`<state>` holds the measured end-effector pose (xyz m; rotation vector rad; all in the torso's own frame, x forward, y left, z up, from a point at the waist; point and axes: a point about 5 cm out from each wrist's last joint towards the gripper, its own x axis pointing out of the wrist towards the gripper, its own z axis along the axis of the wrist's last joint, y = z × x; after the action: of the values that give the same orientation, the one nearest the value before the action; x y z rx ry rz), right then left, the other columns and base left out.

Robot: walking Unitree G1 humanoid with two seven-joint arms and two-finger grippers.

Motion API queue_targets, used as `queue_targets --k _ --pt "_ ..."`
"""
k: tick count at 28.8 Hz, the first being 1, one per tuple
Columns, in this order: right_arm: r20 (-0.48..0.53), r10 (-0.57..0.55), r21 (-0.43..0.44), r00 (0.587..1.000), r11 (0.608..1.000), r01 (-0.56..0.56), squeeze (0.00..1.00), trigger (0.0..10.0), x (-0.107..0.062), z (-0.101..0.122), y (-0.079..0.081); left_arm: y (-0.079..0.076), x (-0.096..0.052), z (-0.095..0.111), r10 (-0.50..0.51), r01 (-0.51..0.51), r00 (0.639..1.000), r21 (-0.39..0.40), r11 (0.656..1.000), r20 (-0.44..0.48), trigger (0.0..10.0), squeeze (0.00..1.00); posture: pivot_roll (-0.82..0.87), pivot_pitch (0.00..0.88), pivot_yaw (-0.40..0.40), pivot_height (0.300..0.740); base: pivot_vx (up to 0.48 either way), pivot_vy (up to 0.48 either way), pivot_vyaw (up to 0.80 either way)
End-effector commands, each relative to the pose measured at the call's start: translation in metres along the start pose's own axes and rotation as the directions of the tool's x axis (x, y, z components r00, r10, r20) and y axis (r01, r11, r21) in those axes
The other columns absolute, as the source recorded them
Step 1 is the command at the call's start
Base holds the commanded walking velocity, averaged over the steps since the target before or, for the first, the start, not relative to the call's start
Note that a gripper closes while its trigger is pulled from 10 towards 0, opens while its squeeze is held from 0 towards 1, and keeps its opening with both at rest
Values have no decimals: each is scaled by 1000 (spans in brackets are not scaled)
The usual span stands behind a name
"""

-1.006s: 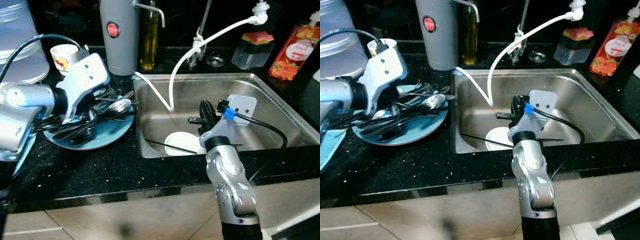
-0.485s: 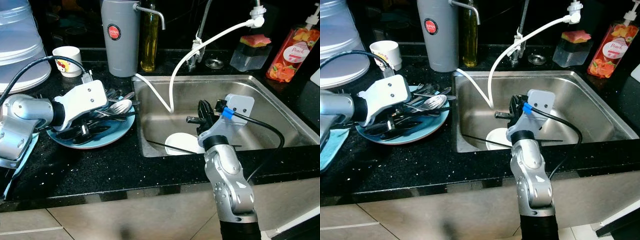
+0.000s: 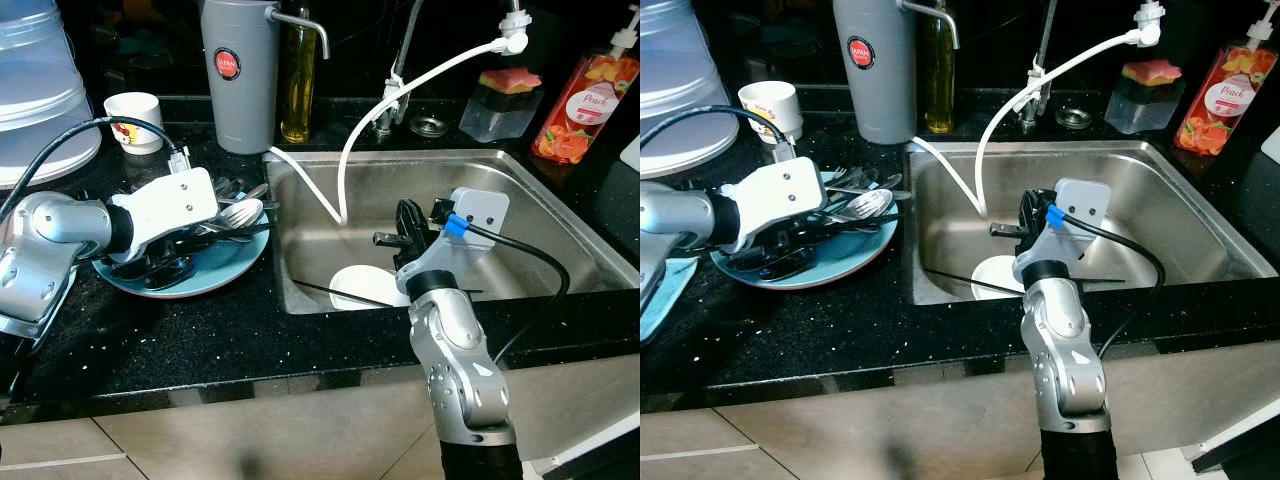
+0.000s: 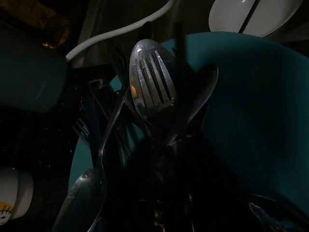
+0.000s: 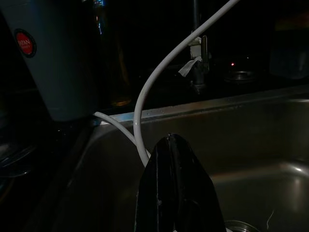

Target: Kitchen organization

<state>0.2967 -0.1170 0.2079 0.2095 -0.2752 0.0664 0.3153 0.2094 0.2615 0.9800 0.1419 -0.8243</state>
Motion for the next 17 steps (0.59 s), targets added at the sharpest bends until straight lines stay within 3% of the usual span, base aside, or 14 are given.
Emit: queue_targets --k 1,6,7,8,10,11,12,13,17 --pt "-4 -3 -7 1000 1000 3 0 10000 0 -1 -1 -3 4 2 -10 10 1000 -1 1000 15 0 0 268 0 -46 740 0 0 0" --pt "-5 -1 -8 1000 1000 1 0 10000 0 -1 -2 6 1 10 33 -33 998 -7 999 62 0 0 268 0 -50 740 0 0 0" --pt "-5 0 -9 1000 1000 0 0 10000 0 -1 -2 10 0 13 56 -55 996 -11 998 75 2314 0 268 0 -51 740 0 0 0" --pt "-5 1 -9 1000 1000 -1 0 10000 0 -1 -2 15 -1 16 82 -81 992 -16 997 93 3765 0 268 0 -52 740 0 0 0" --pt "-5 1 -10 1000 1000 -1 0 10000 0 -1 -2 18 -2 18 99 -97 990 -19 995 104 3765 0 268 0 -52 740 0 0 0" --pt "-6 2 -10 1000 1000 -2 0 10000 1 -1 -2 22 -3 21 122 -119 985 -34 992 122 0 0 266 0 -53 740 0 0 0" --pt "-5 3 -10 1000 1000 -3 0 10000 1 -1 -2 27 -5 25 144 -139 980 -49 989 139 0 0 267 0 -53 740 0 0 0" --pt "-5 5 -11 1000 1000 -5 0 10000 1 -1 -2 34 -6 30 173 -163 972 -72 984 157 10000 0 267 0 -54 740 0 0 0" --pt "-4 7 -11 1000 1000 -7 0 10000 1 -1 -1 27 -5 29 114 -108 981 -47 993 157 10000 0 266 0 -53 740 0 0 0"
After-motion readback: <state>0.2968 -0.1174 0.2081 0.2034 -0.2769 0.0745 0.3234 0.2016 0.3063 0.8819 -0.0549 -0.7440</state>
